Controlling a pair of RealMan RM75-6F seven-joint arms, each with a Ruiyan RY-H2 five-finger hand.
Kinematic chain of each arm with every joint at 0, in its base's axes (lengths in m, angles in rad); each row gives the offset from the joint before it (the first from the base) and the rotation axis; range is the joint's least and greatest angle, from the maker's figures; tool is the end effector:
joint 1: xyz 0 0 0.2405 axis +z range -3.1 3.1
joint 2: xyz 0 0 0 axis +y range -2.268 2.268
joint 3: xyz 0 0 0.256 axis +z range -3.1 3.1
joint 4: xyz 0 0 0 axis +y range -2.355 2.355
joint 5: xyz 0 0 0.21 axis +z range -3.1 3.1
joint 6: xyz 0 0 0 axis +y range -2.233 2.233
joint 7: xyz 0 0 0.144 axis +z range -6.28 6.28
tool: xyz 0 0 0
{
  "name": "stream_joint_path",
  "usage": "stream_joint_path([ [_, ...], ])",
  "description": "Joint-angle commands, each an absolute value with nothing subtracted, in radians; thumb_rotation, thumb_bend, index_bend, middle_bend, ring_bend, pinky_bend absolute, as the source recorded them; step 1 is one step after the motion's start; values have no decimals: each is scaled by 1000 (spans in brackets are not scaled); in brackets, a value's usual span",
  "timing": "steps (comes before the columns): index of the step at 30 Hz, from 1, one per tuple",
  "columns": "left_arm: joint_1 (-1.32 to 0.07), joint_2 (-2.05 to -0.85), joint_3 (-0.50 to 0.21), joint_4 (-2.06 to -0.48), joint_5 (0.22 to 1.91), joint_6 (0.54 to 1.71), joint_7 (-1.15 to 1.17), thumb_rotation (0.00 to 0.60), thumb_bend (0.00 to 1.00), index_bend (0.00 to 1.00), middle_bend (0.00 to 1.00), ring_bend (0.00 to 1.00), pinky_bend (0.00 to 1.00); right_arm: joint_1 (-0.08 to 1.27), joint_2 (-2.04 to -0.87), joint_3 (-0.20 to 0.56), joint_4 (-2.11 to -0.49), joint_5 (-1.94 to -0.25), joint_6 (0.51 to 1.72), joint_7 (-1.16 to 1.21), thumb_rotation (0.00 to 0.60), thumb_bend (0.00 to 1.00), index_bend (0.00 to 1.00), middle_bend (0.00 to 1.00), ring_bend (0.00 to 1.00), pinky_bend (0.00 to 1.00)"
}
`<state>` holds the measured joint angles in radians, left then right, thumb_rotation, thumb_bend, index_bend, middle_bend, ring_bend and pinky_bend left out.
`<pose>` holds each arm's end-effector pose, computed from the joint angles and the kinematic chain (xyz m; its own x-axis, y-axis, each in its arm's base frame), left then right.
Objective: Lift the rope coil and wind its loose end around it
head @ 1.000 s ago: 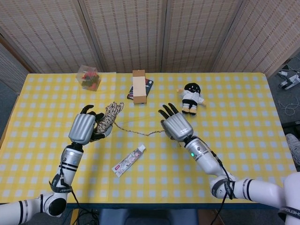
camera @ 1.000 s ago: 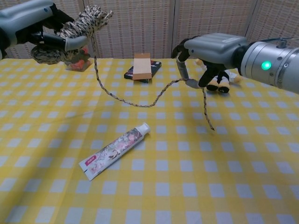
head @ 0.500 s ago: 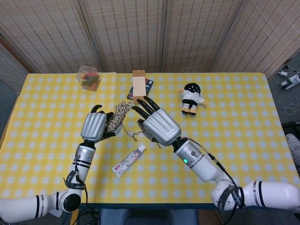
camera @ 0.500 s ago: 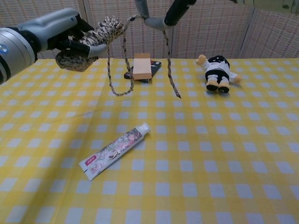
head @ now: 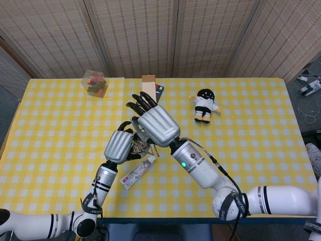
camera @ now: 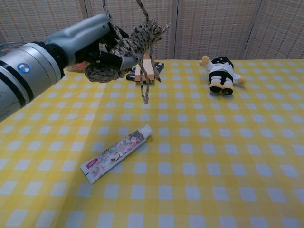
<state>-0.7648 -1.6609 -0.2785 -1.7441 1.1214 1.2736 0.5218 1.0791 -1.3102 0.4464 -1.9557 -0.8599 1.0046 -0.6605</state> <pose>-0.0493 0.3112 0.0023 0.2043 0.0639 0.9768 0.8973 -0.4110 -0.1608 0.0571 -0.3400 0.0780 0.3905 -0.0194 0.9204 -0.7052 -0.6490 0.2855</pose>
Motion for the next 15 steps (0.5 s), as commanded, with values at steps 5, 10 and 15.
stream_joint_path([
  [5, -755, -1685, -238, -1725, 1271, 1301, 409, 350, 358, 773, 732, 513, 160, 1117, -1311, 448, -1901, -775, 1030, -654, 600, 390, 601, 165, 0, 0],
  [10, -742, -1682, -215, -1690, 1382, 1334, 330, 352, 358, 773, 731, 510, 159, 1123, -1308, 428, -1854, -737, 1030, -637, 600, 390, 601, 166, 0, 0],
  [15, -727, -1673, -216, -1677, 1440, 1362, 257, 352, 357, 773, 731, 508, 158, 1118, -1316, 407, -1806, -720, 1027, -604, 600, 390, 604, 168, 0, 0],
])
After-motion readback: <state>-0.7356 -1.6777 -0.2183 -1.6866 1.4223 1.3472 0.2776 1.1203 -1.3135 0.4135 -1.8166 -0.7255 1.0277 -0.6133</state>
